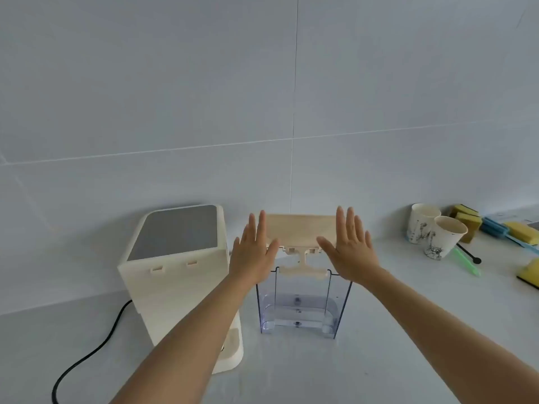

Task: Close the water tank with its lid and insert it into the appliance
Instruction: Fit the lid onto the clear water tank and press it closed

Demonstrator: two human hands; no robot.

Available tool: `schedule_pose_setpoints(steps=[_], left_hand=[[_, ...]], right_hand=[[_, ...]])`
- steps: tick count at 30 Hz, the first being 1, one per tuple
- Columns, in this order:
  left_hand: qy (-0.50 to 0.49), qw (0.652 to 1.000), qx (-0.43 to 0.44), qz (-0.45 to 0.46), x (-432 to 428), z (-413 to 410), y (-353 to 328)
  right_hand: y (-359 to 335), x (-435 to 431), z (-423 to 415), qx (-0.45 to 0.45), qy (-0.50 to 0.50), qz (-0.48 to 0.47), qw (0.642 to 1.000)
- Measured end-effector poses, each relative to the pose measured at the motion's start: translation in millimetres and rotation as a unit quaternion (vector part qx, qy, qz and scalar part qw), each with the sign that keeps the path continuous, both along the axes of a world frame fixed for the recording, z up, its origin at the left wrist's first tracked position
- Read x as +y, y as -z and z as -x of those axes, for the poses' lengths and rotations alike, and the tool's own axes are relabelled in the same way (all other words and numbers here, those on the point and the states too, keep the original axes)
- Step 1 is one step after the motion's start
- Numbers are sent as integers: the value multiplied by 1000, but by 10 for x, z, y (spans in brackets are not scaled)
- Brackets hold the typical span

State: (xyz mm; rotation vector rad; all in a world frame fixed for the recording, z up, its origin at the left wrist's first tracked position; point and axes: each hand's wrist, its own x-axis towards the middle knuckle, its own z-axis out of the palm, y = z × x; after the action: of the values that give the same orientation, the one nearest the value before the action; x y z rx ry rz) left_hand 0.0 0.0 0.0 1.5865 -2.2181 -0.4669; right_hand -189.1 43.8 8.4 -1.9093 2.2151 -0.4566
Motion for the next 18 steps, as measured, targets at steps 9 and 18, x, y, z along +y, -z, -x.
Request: schedule_pose_setpoints(steps=[9, 18], left_hand=[[-134, 931, 242, -238, -425, 145, -139], [-135, 906, 252, -313, -629, 130, -175]], right_hand=[[-27, -302, 154, -210, 80, -36, 974], [-106, -411, 184, -368, 127, -47, 920]])
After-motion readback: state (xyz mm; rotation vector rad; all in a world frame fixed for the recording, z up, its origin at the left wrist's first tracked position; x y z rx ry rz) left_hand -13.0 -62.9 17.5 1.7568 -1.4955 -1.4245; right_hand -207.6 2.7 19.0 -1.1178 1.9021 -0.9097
